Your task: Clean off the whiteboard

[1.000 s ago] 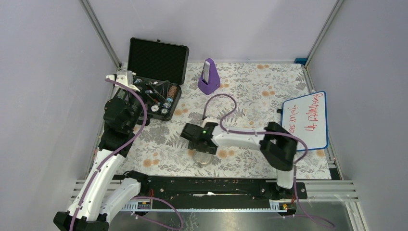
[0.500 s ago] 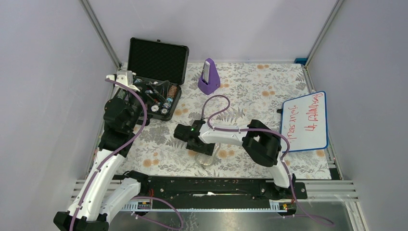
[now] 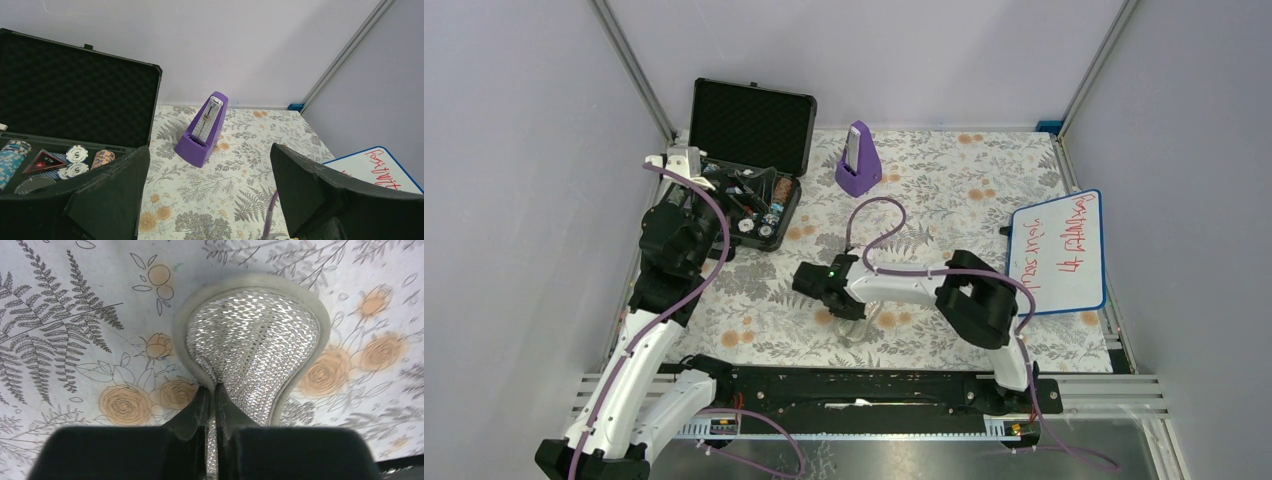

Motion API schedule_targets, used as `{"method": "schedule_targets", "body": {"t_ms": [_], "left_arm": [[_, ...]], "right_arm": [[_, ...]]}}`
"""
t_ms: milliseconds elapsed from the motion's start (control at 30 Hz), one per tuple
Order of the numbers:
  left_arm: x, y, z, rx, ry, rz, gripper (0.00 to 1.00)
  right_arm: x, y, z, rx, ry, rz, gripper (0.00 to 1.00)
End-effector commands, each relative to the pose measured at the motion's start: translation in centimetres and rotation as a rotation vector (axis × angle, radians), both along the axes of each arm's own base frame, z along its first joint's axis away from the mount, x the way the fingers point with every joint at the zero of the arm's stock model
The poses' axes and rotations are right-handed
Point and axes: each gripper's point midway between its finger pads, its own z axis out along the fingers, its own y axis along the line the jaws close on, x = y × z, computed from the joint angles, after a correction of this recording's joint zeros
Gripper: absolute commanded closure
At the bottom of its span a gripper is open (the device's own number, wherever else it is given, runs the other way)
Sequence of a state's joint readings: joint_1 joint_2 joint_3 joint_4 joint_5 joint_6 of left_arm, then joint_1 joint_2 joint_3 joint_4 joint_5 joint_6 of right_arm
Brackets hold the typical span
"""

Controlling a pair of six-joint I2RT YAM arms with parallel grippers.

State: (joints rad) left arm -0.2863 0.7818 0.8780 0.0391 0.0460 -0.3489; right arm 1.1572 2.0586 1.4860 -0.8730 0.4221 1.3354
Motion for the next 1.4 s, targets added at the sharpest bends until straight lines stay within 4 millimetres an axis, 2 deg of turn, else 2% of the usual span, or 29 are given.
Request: {"method": "schedule_targets", "body": {"t_ms": [0, 200, 300, 433, 600, 733, 800, 900, 933, 967, 1033, 1133, 1267, 1367], "left_arm": [[-0.2, -0.4, 2.5, -0.014, -0.055, -0.024, 0.01], [0.2, -0.9, 1.9, -0.006, -0.028, -0.044, 0.01], [0.6, -1.1, 1.4, -0.004, -0.013, -0.049, 0.01], [1.0, -2.0, 0.7, -0.005, 0.013, -0.086, 0.01], [1.6, -4.8, -1.1, -0.008, 0.084, -0.209, 0.01], [1.8, -9.4, -4.0, 0.009, 0.176, -0.366, 0.01], [1.4, -12.5, -5.7, -0.004, 0.236, -0.435, 0.01], [-0.6, -18.0, -8.3, -0.034, 0.274, -0.546, 0.01], [-1.4, -19.8, -9.4, -0.049, 0.285, -0.582, 0.01], [-2.4, -21.9, -9.7, -0.083, 0.264, -0.636, 0.01], [-4.7, -26.1, -12.7, -0.074, 0.286, -0.754, 0.04], [-6.8, -31.2, -15.7, -0.013, 0.264, -0.896, 0.04], [-7.5, -36.5, -19.1, 0.027, 0.237, -1.029, 0.04], [-7.0, -39.6, -21.7, 0.008, 0.226, -1.086, 0.05]], "right_arm": [[2.8, -2.8, 1.5, -0.054, -0.181, 0.057, 1.00], [3.9, -4.7, 3.3, -0.066, -0.230, 0.150, 1.00], [4.9, -7.1, 5.1, -0.124, -0.273, 0.155, 1.00], [6.5, -11.9, 10.1, -0.250, -0.412, 0.167, 1.00], [7.9, -20.1, 17.0, -0.345, -0.545, 0.065, 1.00], [7.0, -25.9, 21.6, -0.288, -0.643, -0.033, 1.00], [6.2, -27.6, 23.7, -0.242, -0.698, -0.054, 1.00], [5.2, -29.4, 25.7, -0.211, -0.746, -0.076, 1.00], [4.9, -29.9, 25.9, -0.224, -0.744, -0.083, 1.00], [4.5, -30.7, 26.0, -0.256, -0.728, -0.088, 1.00], [3.8, -31.7, 26.6, -0.286, -0.714, -0.113, 1.00], [2.7, -32.6, 27.3, -0.277, -0.715, -0.122, 1.00], [1.6, -33.4, 28.2, -0.232, -0.732, -0.139, 1.00], [1.4, -33.8, 28.4, -0.248, -0.731, -0.144, 1.00]]}}
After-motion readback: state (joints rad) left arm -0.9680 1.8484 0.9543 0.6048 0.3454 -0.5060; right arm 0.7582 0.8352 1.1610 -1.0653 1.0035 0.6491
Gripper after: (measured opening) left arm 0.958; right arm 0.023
